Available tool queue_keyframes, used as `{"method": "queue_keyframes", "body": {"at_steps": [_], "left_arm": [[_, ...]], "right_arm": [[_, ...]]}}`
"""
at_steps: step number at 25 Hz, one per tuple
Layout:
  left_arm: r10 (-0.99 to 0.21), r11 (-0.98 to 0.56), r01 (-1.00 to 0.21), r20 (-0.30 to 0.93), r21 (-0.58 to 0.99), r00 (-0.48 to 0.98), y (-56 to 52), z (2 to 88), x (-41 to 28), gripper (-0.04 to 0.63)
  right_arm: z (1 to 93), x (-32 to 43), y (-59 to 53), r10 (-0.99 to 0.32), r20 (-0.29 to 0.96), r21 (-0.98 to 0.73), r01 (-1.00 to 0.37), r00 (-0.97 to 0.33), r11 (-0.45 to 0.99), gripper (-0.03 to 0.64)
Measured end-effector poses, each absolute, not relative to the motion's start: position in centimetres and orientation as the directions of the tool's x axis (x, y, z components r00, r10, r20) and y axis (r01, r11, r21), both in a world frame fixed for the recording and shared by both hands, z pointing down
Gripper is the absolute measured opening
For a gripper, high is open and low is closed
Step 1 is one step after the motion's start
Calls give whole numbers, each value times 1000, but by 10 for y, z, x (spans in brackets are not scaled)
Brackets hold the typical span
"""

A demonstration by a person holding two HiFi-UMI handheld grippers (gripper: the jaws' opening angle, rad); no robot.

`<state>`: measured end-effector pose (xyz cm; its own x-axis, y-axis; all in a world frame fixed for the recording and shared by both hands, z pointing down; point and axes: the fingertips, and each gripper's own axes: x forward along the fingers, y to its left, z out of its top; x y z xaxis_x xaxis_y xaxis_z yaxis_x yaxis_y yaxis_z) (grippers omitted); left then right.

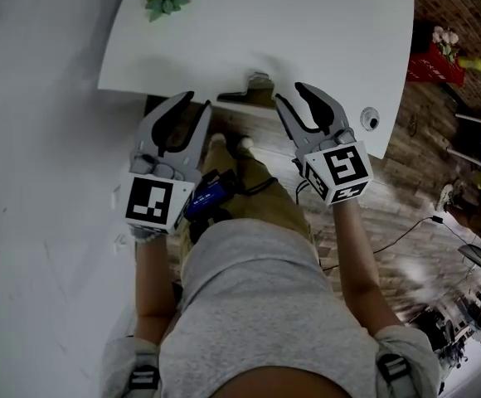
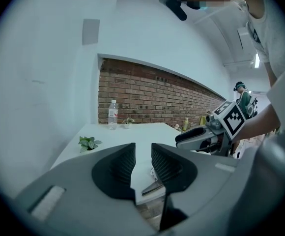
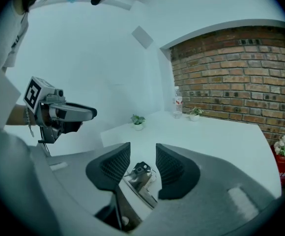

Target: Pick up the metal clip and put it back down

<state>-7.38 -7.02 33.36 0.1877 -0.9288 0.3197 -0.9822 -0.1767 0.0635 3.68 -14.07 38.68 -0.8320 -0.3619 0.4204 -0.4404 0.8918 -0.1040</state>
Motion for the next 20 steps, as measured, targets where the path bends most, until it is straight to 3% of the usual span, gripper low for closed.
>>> {"method": "queue_keyframes", "body": {"at_steps": [20], "left_arm": [[-931,-121,-986,333,116,153,-68,358,-83,107]], "right_arm": [[476,17,-149,-218,579,-171,-378,-786,910,163]]}}
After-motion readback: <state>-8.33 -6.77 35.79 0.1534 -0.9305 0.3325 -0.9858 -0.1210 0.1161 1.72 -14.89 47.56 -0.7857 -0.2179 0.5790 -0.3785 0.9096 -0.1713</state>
